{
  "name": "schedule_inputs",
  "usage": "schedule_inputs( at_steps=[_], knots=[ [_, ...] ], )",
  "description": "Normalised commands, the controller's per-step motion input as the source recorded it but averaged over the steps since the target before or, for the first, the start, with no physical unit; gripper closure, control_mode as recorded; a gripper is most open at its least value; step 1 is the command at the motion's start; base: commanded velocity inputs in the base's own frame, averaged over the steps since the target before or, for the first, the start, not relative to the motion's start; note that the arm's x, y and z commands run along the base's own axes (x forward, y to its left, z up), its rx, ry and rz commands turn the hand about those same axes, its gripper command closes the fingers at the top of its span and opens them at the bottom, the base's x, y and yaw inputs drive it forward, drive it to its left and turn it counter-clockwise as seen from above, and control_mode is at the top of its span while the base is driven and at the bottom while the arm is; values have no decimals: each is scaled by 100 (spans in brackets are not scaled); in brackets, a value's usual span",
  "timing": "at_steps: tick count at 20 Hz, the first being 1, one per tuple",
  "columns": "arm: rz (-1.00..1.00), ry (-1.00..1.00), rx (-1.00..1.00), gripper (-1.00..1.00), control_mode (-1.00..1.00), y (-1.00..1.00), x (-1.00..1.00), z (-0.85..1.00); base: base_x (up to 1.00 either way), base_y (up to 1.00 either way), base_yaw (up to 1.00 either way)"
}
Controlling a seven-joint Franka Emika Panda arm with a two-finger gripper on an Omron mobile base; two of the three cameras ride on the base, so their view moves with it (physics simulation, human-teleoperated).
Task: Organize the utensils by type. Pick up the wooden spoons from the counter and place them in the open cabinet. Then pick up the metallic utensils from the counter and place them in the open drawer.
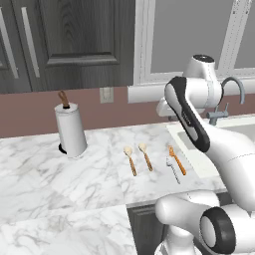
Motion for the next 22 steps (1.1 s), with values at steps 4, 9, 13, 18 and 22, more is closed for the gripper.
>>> schedule_inputs(
  at_steps=[4, 9, 13, 18, 22],
  knots=[
    [0, 7, 0, -100, -100, -9, -7, -12, 0, 0, 0],
    [-3, 22, 0, -100, -100, -24, -4, -40, 0, 0, 0],
    [-8, 18, 0, -100, -100, 10, 4, -61, 0, 0, 0],
    [-4, 13, 0, -100, -100, 22, 16, -61, 0, 0, 0],
    [0, 3, 0, -100, -100, 10, 15, -48, 0, 0, 0]
  ],
)
